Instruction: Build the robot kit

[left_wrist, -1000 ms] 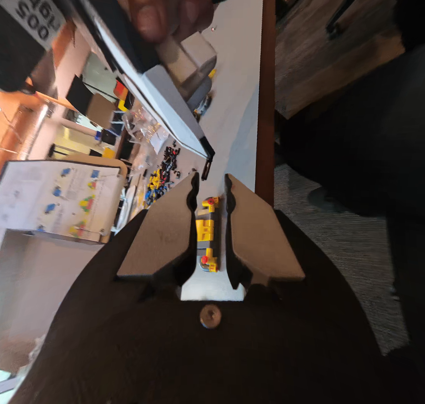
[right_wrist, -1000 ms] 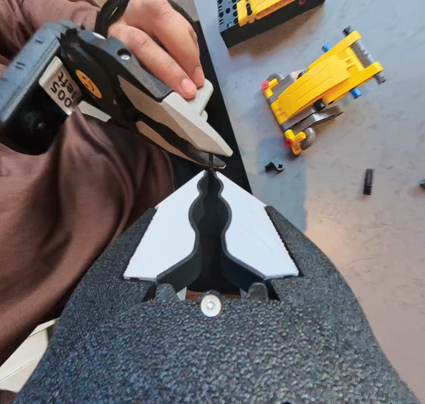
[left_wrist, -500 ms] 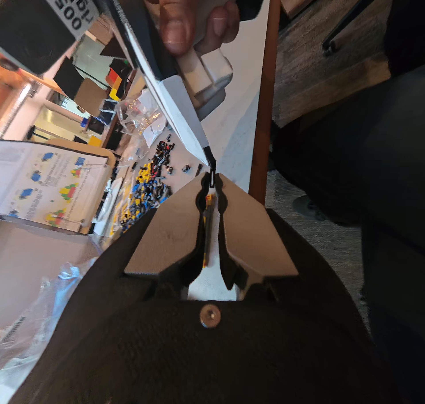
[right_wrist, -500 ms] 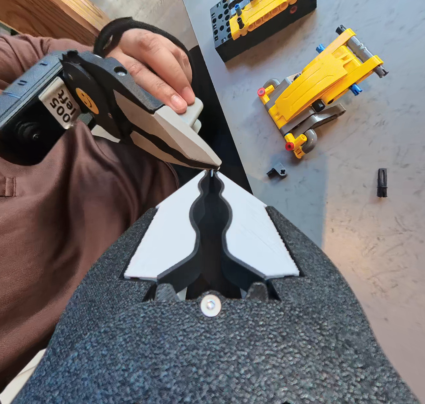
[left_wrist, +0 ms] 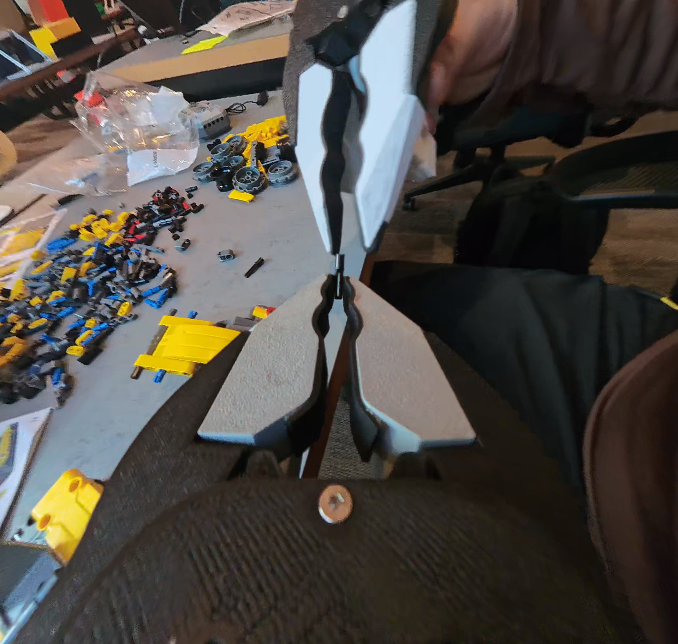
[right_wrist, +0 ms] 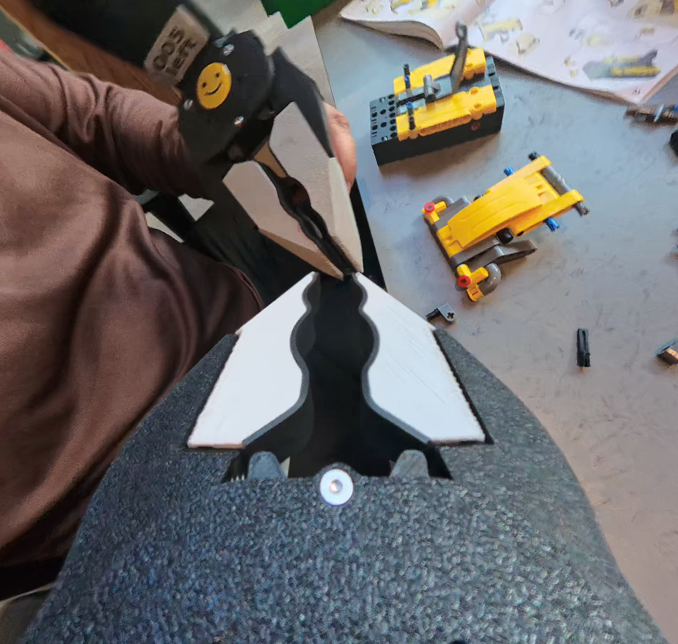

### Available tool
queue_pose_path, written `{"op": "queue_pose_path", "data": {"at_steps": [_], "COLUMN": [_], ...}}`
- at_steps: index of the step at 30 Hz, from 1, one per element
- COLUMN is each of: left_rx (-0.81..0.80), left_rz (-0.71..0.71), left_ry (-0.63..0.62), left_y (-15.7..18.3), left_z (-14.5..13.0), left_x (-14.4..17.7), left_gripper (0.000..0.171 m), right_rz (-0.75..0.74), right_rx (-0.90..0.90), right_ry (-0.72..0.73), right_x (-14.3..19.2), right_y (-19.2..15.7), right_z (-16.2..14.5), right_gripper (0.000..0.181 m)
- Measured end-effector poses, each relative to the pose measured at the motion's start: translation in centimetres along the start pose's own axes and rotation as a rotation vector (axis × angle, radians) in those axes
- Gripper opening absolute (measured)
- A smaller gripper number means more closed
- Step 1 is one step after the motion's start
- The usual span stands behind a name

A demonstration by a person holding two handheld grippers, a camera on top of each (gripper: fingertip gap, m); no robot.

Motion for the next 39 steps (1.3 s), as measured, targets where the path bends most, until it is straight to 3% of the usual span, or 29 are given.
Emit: {"op": "queue_pose_path", "data": {"at_steps": [5,13,23,39], "left_rx": [0.066,0.063,0.085,0.136], "left_rz": [-0.036,-0.158,-0.204,-0.211], "left_ry": [0.029,0.162,0.284,0.315], "left_y": [0.3,2.0,2.6,2.6], "left_z": [0.2,1.4,2.8,3.2], "left_x": [0.4,1.1,2.1,2.4], "left_gripper": [0.002,0.003,0.002,0.003], "right_rz": [-0.164,-0.066,-0.020,-0.030], "right_rx": [0.214,0.392,0.427,0.470], "right_ry": [0.041,0.119,0.164,0.177], "right_x": [0.5,0.9,0.7,0.2], "right_y": [0.2,-2.6,-3.7,-4.1], "right_z": [-0.8,0.6,1.3,1.5], "right_gripper": [0.012,0.009,0.006,0.001]}}
Point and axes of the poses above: each gripper's, where its closed fingertips meet, x back along the fingers, z out of its top, y = z × x across the jaws, the point moved 2 cm from there along x, back along the fingers, and after that the axes turned 5 degrees about y, right-handed, at the moved point
